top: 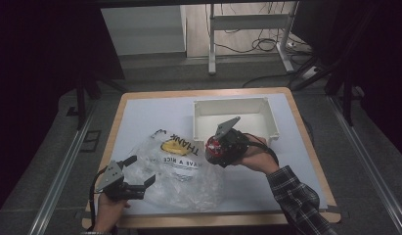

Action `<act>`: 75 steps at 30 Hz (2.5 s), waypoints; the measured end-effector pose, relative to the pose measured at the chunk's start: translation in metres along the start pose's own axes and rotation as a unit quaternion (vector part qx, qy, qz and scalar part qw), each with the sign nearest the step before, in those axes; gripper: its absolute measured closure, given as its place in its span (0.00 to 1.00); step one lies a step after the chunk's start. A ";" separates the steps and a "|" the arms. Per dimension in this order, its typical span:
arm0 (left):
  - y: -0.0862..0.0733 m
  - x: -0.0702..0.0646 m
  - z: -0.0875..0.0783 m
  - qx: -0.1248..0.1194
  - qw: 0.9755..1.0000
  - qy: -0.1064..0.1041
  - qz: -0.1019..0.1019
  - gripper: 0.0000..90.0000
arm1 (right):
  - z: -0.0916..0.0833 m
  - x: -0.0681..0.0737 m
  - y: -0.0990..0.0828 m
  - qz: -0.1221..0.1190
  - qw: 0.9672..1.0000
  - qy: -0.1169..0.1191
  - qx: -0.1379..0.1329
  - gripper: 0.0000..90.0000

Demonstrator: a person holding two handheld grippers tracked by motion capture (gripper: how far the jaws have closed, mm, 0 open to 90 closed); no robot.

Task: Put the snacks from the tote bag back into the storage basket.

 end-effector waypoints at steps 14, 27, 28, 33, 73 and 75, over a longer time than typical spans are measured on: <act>-0.001 -0.001 0.001 0.003 1.000 0.001 0.005 0.04 | -0.001 -0.021 0.000 0.010 1.000 -0.007 -0.003 0.28; -0.001 -0.002 0.001 0.006 1.000 0.000 0.008 0.04 | 0.006 -0.033 -0.005 0.021 1.000 -0.008 -0.003 0.28; -0.001 -0.002 0.001 0.006 1.000 0.000 0.008 0.04 | 0.006 -0.034 -0.005 0.022 1.000 -0.009 -0.003 0.28; -0.001 -0.002 0.002 0.007 1.000 -0.001 0.008 0.04 | 0.007 -0.041 -0.008 0.026 1.000 -0.015 -0.002 0.28; 0.000 -0.003 0.001 0.002 1.000 -0.004 0.011 0.04 | 0.033 -0.082 -0.006 0.008 1.000 -0.027 -0.010 0.28; 0.000 -0.003 0.001 0.002 1.000 -0.005 0.011 0.04 | 0.035 -0.084 -0.006 0.007 1.000 -0.027 -0.010 0.28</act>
Point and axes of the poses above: each handheld gripper's, and its own axes: z roughly forward along the jaws, y roughly out of its top, x roughly to its left, the point moved 9 cm from there along z, roughly forward along the jaws, and after that the axes turned 6 degrees about -z, right-handed, at the moved point
